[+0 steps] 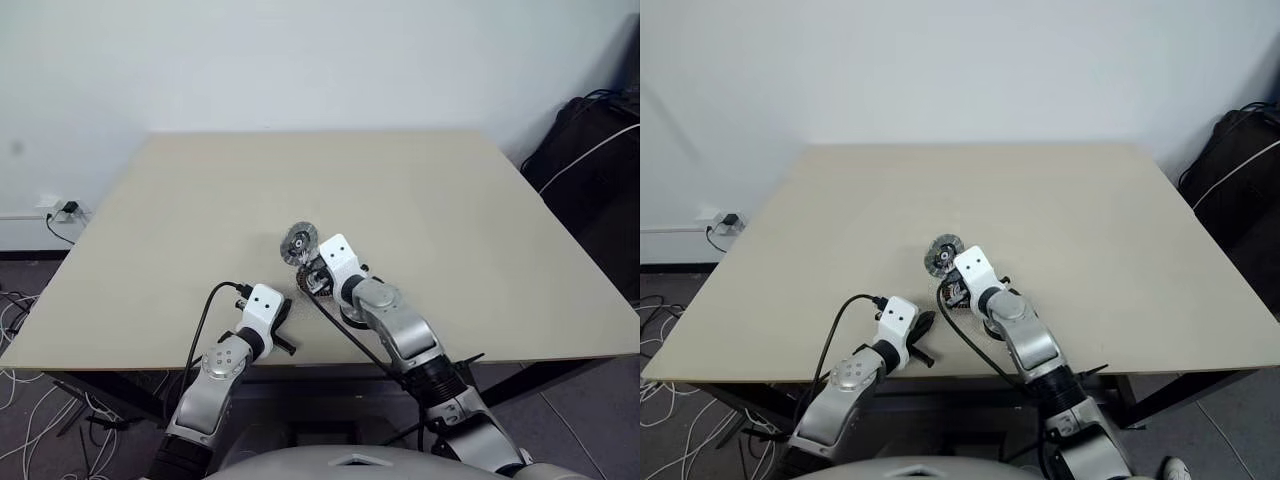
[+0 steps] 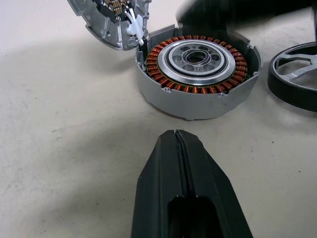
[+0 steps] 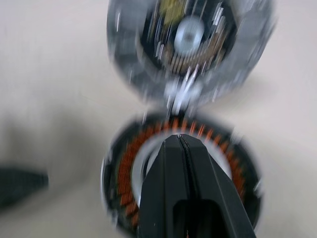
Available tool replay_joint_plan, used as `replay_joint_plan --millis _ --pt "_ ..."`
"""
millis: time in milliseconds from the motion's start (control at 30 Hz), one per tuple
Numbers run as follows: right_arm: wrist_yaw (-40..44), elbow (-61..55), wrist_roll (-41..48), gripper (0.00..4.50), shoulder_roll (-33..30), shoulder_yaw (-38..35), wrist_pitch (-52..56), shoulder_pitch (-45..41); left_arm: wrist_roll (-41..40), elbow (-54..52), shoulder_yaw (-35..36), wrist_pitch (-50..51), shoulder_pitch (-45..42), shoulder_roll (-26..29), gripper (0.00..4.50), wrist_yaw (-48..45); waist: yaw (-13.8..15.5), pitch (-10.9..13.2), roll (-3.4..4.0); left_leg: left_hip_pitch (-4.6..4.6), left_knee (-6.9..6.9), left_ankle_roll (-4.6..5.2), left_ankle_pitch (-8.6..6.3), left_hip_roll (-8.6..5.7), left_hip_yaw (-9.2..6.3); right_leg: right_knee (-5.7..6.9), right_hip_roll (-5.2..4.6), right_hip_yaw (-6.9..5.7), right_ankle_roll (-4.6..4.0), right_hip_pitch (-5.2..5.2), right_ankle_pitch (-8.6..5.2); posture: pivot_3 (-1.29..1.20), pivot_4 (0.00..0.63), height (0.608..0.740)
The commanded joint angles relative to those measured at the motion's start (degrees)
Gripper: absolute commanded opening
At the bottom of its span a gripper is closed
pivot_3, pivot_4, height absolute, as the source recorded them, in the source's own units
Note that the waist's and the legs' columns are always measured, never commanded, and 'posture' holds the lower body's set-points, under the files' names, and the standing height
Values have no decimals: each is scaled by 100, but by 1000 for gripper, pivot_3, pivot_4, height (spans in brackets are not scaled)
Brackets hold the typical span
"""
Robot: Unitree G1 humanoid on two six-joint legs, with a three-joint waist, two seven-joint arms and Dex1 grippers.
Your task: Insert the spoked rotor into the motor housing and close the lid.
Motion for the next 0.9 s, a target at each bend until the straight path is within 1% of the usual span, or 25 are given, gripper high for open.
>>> replay_joint_plan --millis 33,233,433,533,700,833,900 --pt "103 -4 -81 28 -117 64 95 103 -20 -154 0 -13 -26 6 0 -5 0 -3 4 0 0 0 0 0 0 0 0 0 0 0 0 0 0 740" --pt "249 -449 -50 28 -335 17 110 288 -32 -181 8 2 -13 33 0 -24 4 -10 6 16 1 13 -8 1 -1 0 0 -1 2 18 -1 0 0 740" --pt "210 -762 48 28 -108 -72 -85 46 -29 -164 -27 24 -64 33 0 -62 -4 -9 6 13 0 12 -7 2 -1 0 1 0 1 13 -1 0 0 740" --pt "135 -651 47 28 65 -133 -165 -108 -27 -167 -32 30 -81 31 0 -71 1 -9 6 12 -1 11 -6 2 -1 1 1 0 1 11 0 0 0 740" --pt "-49 -388 -72 28 147 -166 -300 -185 -17 -223 -17 22 -55 31 0 -50 14 -9 5 12 -1 12 -7 1 -2 -1 1 -1 1 13 0 0 0 740" --pt "-546 -695 -37 28 232 -547 -796 80 -4 -295 16 -48 -6 21 0 25 16 -9 6 8 -4 5 -3 0 -1 -1 1 1 0 6 0 0 0 740" --pt "-578 -1018 54 28 175 -753 -681 279 -12 -318 24 -45 10 27 0 36 19 -9 6 8 -6 5 -4 0 -1 -1 1 1 0 6 0 0 0 740"
